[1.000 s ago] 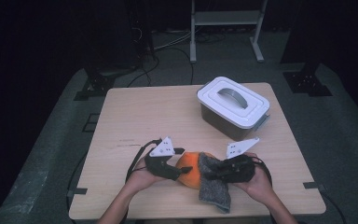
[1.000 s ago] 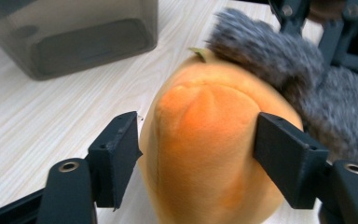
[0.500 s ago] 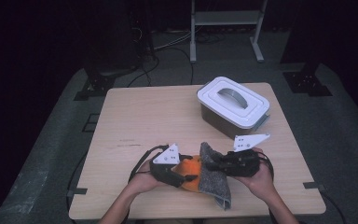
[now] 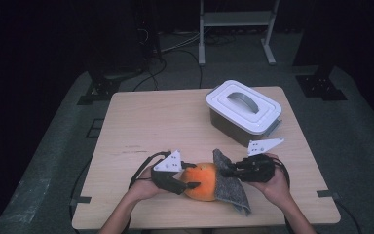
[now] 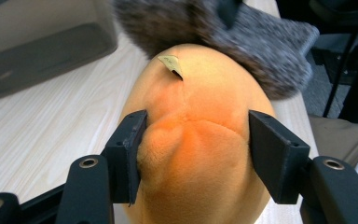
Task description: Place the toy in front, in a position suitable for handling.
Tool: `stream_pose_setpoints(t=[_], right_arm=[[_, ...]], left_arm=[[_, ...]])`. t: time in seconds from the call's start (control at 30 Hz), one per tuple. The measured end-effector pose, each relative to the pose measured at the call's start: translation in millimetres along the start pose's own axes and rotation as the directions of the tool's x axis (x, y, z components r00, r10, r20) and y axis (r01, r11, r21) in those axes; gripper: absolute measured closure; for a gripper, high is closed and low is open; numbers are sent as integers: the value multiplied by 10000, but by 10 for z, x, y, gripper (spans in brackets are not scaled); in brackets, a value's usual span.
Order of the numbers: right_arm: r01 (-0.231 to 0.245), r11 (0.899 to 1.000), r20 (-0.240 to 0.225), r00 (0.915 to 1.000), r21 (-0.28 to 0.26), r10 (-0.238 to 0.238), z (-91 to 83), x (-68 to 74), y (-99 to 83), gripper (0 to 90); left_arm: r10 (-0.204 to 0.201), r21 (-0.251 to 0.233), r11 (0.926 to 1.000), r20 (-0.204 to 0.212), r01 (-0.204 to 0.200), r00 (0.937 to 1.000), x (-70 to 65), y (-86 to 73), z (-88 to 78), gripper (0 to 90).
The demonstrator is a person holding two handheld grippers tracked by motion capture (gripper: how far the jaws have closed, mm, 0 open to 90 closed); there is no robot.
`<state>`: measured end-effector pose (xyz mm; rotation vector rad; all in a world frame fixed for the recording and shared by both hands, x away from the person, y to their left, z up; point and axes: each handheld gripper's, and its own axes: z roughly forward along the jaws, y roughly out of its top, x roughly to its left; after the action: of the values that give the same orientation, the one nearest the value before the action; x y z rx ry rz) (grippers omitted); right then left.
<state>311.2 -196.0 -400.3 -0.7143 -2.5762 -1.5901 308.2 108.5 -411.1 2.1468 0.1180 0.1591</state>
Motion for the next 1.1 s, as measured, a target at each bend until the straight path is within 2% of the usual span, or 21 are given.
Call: stream_pose_setpoints(t=[0.07, 0.13, 0.17, 0.23, 0.27, 0.33, 0.5, 0.6, 0.7, 0.8, 0.9, 0.97, 1.03, 1.1], right_arm=[[-86, 9999, 55, 9999, 92, 86, 14, -31, -14, 750], [-224, 9993, -90, 9997, 283, 226, 47, -48, -49, 751], [-254, 9991, -164, 9995, 347, 260, 57, -46, -59, 751], [-276, 9987, -234, 9993, 424, 286, 70, -34, -72, 752], [-279, 9987, -282, 9992, 435, 291, 81, -23, -80, 752], [-230, 9986, -365, 9990, 477, 248, 93, 2, -89, 752], [-437, 9978, -594, 9971, 490, 466, 76, -36, -133, 753], [-554, 9956, -518, 9969, 749, 594, 66, -74, -181, 753], [-863, 9915, -415, 9950, 976, 907, 52, -144, -243, 753], [-770, 9946, -281, 9965, 691, 791, 21, -135, -206, 757], [-510, 9984, -441, 9977, 247, 520, 16, -73, -102, 757], [-508, 9979, -443, 9976, 396, 526, 54, -81, -111, 757], [-797, 9954, -537, 9951, 537, 826, 72, -132, -166, 757], [-943, 9918, -279, 9949, 863, 970, 69, -182, -215, 756]], left_arm=[[-98, -7, 10000, -16, 98, 10000, 8, 1, -5, 385], [-375, -63, 9993, -37, 375, 9993, 29, -2, -10, 362], [-643, -137, 9978, -3, 643, 9979, 44, -4, -15, 351], [-1329, -337, 9905, 118, 1333, 9911, 77, -4, -23, 309], [-1446, -341, 9888, 178, 1451, 9893, 83, -1, -23, 293], [-1125, -239, 9933, 159, 1129, 9935, 66, 0, -22, 330], [-917, -118, 9957, 127, 918, 9957, 62, -18, -41, 405], [-970, -123, 9952, 149, 972, 9952, 78, -56, -61, 416], [-975, -90, 9952, 256, 978, 9949, 94, -87, -84, 423], [-971, -101, 9952, 356, 975, 9946, 98, -101, -89, 425], [-921, -116, 9956, 395, 927, 9950, 98, -105, -85, 426], [-920, -74, 9957, 387, 924, 9950, 108, -112, -96, 425], [-1039, -134, 9944, 416, 1046, 9937, 123, -133, -103, 423], [-1134, -160, 9933, 415, 1142, 9927, 144, -153, -115, 422]])
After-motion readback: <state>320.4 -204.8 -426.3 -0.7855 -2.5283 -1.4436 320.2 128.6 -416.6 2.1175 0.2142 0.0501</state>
